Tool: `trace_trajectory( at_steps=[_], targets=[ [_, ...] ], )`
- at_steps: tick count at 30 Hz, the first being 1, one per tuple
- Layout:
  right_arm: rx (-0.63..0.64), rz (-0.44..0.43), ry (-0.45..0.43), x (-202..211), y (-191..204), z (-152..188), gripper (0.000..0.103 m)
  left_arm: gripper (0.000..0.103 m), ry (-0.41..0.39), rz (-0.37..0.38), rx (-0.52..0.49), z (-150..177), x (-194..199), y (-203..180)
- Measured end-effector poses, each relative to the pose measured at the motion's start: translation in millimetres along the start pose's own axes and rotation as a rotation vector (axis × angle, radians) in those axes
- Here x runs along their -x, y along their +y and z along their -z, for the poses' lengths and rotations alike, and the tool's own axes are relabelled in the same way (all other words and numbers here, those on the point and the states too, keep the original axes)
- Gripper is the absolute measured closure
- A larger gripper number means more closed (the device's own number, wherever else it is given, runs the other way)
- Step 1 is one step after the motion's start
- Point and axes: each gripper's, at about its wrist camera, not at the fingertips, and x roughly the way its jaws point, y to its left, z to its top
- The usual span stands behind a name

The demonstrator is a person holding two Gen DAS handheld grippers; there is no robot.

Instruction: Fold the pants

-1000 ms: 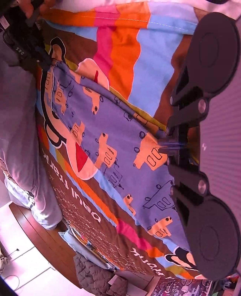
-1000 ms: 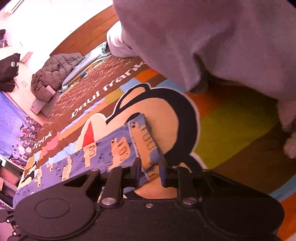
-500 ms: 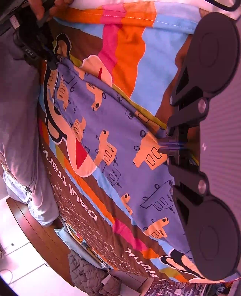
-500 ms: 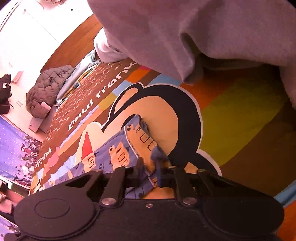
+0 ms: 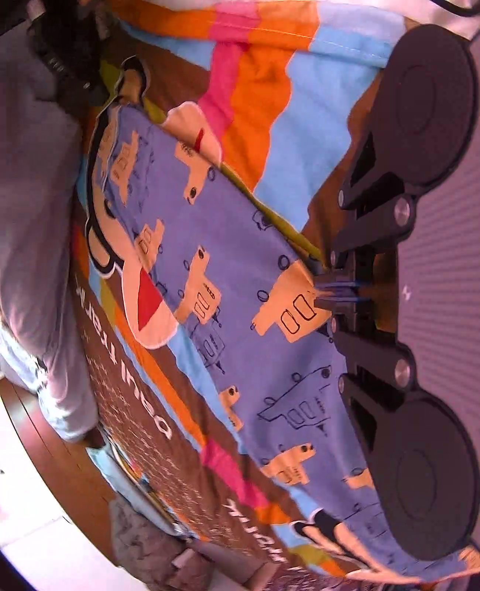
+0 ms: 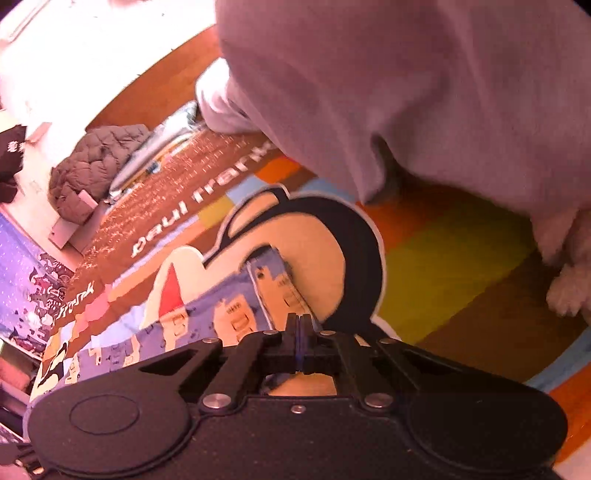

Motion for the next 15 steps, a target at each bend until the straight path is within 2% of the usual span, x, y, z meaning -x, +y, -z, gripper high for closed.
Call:
trace_trajectory(
  at_steps=[4, 7, 8, 9, 10, 11, 13, 14, 15],
  targets=[
    [0.096, -0.013, -0.037, 6, 15, 5, 0.086, 0.094, -0.011, 0.041, 0.059, 5, 2, 6],
    [0.094, -0.092, 0.000, -3, 24, 3, 0.075, 0.088, -0.013, 0.058, 0.074, 8, 3, 9],
    [0.080, -0.100, 0.028, -8, 24, 3, 0.071, 0.079, -0.008, 0.075, 0.083, 8, 5, 13],
    [0.057, -0.091, 0.069, -18, 21, 6, 0.071, 0.060, 0.002, 0.096, 0.099, 8, 7, 19],
    [0.039, -0.070, 0.092, -25, 17, 8, 0.075, 0.050, 0.013, 0.113, 0.120, 7, 10, 26],
    [0.016, -0.065, 0.094, -30, 11, 13, 0.085, 0.037, 0.017, 0.136, 0.147, 9, 15, 37],
    [-0.021, -0.083, 0.078, -26, 4, 17, 0.082, 0.036, -0.002, 0.152, 0.190, 15, 28, 61],
    [0.007, -0.085, 0.060, -20, 9, 18, 0.073, 0.036, -0.006, 0.146, 0.204, 16, 32, 73],
    [0.071, -0.079, 0.026, -11, 19, 21, 0.058, 0.034, -0.007, 0.129, 0.226, 17, 34, 89]
  ],
)
